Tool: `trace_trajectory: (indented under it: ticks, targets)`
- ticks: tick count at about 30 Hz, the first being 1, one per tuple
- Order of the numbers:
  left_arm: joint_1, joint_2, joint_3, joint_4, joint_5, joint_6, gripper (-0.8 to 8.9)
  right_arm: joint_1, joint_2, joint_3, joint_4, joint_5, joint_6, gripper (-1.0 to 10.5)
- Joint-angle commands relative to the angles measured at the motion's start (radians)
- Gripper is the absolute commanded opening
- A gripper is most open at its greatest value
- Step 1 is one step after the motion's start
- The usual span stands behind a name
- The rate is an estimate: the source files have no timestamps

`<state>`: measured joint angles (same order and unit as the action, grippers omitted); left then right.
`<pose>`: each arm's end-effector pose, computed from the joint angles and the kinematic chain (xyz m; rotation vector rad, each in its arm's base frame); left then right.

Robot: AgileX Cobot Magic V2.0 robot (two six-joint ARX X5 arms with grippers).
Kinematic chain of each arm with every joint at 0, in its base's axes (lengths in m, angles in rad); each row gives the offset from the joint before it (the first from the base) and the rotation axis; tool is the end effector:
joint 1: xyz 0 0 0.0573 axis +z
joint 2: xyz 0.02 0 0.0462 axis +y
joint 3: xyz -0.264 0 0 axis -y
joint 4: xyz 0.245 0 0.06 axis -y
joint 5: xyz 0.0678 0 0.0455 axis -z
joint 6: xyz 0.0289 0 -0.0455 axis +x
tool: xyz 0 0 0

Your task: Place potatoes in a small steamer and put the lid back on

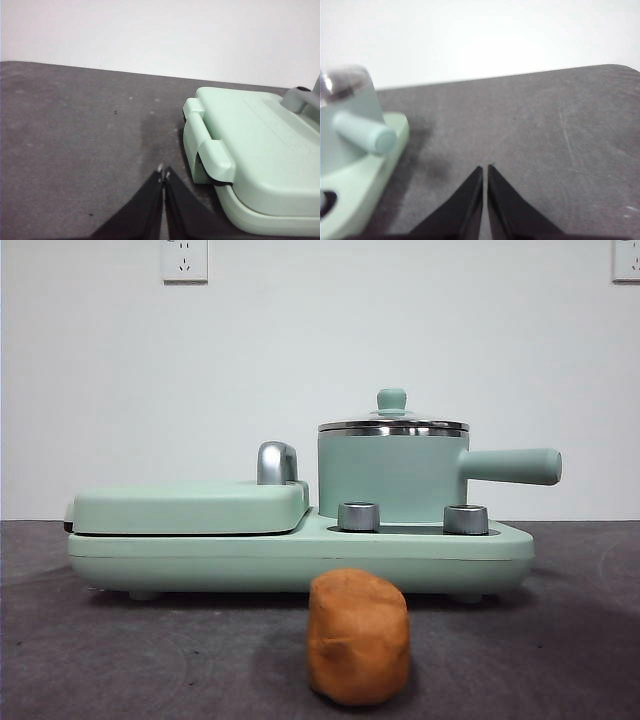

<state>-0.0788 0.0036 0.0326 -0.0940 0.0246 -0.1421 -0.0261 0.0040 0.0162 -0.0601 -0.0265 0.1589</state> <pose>0.0953 -0.0082 0.1652 -0.1402 0.0722 -0.0986 0.0968 -0.0018 0.1629 0.1601 0.0478 -0.0034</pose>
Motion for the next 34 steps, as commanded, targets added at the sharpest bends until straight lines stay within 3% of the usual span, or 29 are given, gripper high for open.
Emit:
trace_trajectory:
  ticks: [1, 5, 9, 13, 23, 27, 34]
  targets:
    - [0.0, 0.0, -0.019, 0.014, 0.001, -0.101, 0.05, 0.002, 0.0, -0.004, 0.03, -0.007, 0.106, 0.1]
    - [0.0, 0.0, -0.018, 0.033, 0.002, -0.192, 0.06, 0.003, 0.0, 0.011, 0.03, -0.061, 0.161, 0.1]
    - [-0.003, 0.005, 0.008, 0.039, 0.093, -0.262, 0.06, 0.004, 0.001, 0.059, 0.019, -0.117, 0.259, 0.1]
    - [-0.016, 0.041, 0.077, 0.032, 0.156, -0.297, 0.08, 0.005, 0.02, 0.153, -0.09, -0.166, 0.298, 0.1]
    - [-0.085, 0.342, 0.359, -0.049, 0.258, -0.285, 0.08, 0.005, 0.193, 0.478, -0.406, -0.34, 0.243, 0.1]
    - [-0.122, 0.484, 0.484, -0.059, 0.341, -0.268, 0.08, 0.005, 0.265, 0.578, -0.447, -0.432, 0.214, 0.1]
    - [-0.206, 0.685, 0.71, -0.159, 0.455, -0.167, 0.11, 0.017, 0.378, 0.725, -0.498, -0.612, 0.152, 0.1]
